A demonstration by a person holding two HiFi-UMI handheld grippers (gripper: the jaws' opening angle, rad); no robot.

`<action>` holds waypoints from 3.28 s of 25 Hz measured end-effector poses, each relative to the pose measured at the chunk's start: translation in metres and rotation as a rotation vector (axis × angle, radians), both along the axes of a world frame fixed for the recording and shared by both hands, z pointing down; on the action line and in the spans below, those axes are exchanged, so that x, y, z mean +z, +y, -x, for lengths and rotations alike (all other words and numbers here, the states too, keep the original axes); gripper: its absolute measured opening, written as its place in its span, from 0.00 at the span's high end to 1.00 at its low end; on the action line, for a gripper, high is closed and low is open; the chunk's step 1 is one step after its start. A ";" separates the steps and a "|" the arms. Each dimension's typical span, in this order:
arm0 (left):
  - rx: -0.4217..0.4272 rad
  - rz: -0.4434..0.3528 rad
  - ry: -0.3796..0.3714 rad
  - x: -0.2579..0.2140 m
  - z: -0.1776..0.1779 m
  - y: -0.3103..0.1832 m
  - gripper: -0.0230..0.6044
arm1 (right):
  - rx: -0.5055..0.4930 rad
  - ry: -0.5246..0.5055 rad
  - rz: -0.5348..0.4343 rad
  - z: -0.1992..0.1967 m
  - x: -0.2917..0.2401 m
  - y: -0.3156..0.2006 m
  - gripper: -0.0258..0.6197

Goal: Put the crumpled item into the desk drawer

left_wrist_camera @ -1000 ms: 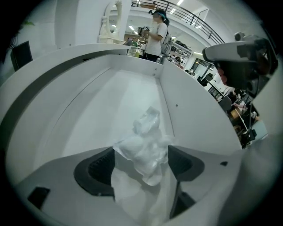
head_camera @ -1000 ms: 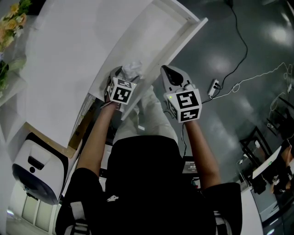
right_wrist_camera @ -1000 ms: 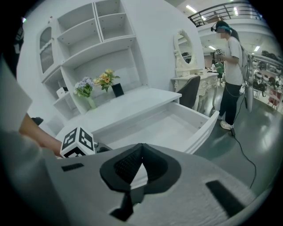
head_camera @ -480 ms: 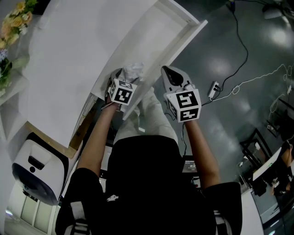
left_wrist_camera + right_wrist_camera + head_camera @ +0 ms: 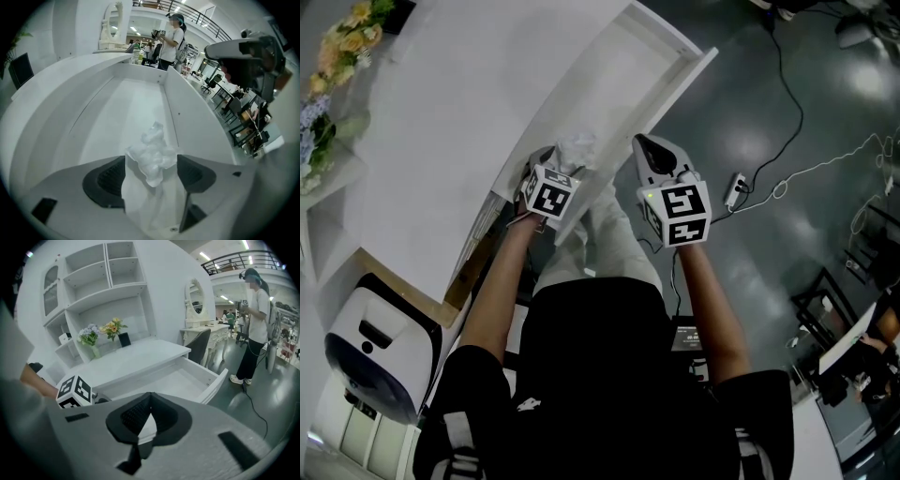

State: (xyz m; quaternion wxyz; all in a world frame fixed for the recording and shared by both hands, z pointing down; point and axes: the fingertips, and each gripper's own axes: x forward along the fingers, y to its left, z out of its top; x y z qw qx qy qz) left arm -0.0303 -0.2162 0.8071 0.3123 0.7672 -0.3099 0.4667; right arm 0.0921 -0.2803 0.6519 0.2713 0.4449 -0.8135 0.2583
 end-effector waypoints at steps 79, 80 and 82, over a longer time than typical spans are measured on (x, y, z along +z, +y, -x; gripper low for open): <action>-0.104 -0.737 0.395 -0.422 0.074 0.063 0.95 | 0.042 0.033 -0.487 0.089 -0.263 0.118 0.97; -0.105 -0.748 0.400 -0.427 0.076 0.066 0.95 | 0.044 0.033 -0.494 0.090 -0.266 0.121 0.97; -0.104 -0.771 0.413 -0.437 0.079 0.071 0.95 | 0.048 0.032 -0.509 0.093 -0.272 0.125 0.97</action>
